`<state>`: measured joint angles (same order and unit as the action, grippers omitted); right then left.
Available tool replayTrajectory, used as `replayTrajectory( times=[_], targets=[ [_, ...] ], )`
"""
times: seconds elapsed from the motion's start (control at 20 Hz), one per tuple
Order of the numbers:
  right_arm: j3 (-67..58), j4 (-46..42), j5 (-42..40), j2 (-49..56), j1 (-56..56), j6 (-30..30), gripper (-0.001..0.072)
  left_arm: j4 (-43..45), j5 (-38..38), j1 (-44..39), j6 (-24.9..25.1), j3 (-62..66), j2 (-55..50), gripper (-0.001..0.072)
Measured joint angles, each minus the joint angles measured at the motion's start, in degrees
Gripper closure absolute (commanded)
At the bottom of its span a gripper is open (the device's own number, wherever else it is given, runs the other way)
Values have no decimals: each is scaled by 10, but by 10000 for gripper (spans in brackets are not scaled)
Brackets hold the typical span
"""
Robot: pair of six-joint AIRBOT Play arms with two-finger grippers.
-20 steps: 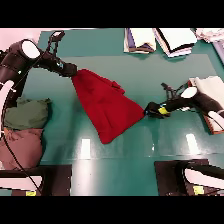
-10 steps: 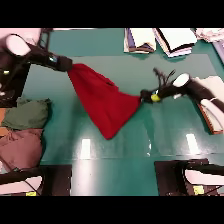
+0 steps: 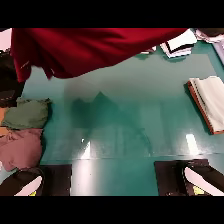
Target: Fold the shirts.
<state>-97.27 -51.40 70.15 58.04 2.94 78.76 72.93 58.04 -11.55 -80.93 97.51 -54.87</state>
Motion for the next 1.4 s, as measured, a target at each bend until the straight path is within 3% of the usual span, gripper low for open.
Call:
replayTrajectory(
  times=[0.2, 0.5, 0.55, 0.6, 0.65, 0.8, 0.95, 1.2, 1.4],
  targets=[
    [-14, -60, 38, -33, 9, 30, 697, -2, 30, -56, 9, -43, -12, 681],
    [121, -132, 70, -69, 11, 49, 698, 7, 50, -208, 18, -203, -77, 677],
    [145, -136, 71, -71, 12, 50, 698, 5, 51, -232, 18, -228, -88, 438],
    [170, -138, 71, -73, 12, 51, 698, 1, 58, -255, 19, -253, -100, 136],
    [192, -141, 68, -75, 12, 52, 698, -6, 58, -273, 18, -271, -108, 106],
    [236, -144, 59, -76, 12, 53, 697, -19, 59, -295, 13, -294, -120, 105],
    [254, -146, 49, -77, 12, 54, 697, -3, 68, -263, 0, -267, -123, 105],
    [263, -146, 39, -78, 12, 54, 698, 19, 58, -105, -15, -227, -134, 105],
    [264, -146, 31, -78, 12, 54, 697, -24, 68, 3, -12, -240, -195, 105]
  ],
)
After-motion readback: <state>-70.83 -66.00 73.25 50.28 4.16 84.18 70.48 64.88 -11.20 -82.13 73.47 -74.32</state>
